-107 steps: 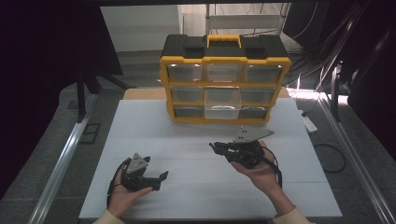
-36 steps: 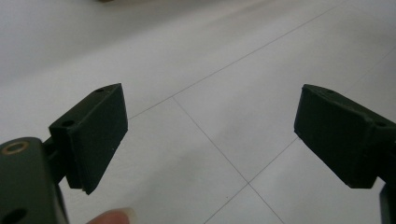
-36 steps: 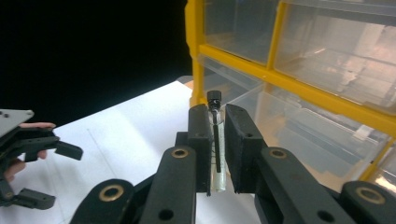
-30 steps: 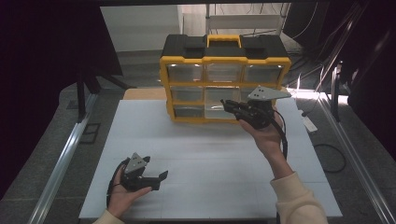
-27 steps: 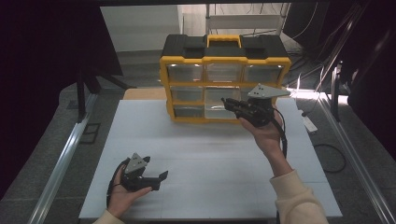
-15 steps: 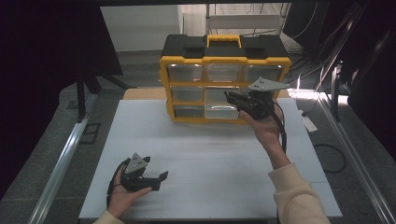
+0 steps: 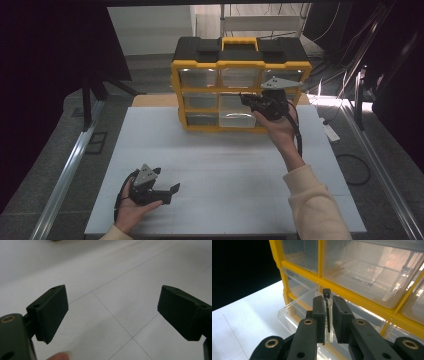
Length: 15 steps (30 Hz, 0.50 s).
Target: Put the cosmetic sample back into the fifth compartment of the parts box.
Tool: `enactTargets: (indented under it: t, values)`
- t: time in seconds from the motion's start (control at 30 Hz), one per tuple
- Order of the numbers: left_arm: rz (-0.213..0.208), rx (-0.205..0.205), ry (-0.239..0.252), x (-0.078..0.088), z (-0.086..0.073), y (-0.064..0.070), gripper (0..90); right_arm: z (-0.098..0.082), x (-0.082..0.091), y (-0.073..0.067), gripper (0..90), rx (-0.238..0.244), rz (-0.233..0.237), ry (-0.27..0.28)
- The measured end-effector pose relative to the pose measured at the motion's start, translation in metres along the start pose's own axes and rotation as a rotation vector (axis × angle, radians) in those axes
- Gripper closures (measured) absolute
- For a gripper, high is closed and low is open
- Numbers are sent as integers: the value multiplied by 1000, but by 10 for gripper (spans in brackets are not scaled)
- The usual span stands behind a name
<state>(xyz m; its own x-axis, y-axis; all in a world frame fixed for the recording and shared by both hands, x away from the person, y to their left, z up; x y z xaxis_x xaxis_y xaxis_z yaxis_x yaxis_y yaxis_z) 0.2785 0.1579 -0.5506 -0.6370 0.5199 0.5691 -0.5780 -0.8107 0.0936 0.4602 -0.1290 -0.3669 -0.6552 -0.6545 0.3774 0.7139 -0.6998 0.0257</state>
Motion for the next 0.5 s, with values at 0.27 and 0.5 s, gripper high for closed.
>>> enactTargets:
  t: [0.27, 0.5]
  values:
    - [1, -1, -1, 0, 0, 0, 104, 0, -11, 8, 807, -23, -21, -9]
    - [2, 0, 0, 0, 0, -1, 104, -1, -16, 9, 807, -26, -20, -20]
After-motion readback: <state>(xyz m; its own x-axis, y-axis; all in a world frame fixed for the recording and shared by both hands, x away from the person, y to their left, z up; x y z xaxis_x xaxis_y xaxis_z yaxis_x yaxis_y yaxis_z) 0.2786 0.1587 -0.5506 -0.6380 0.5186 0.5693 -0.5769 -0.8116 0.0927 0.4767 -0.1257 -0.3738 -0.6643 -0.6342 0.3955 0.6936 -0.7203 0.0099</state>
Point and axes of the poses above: each handheld gripper's, and its own axes: x roughly backward along the jaws, z roughly out of its top, y roughly to its right, the point moved 6 cm from there along -x, roughly forward along the jaws, and after that the axes turned 1 degree about y, right-handed, at the moved point
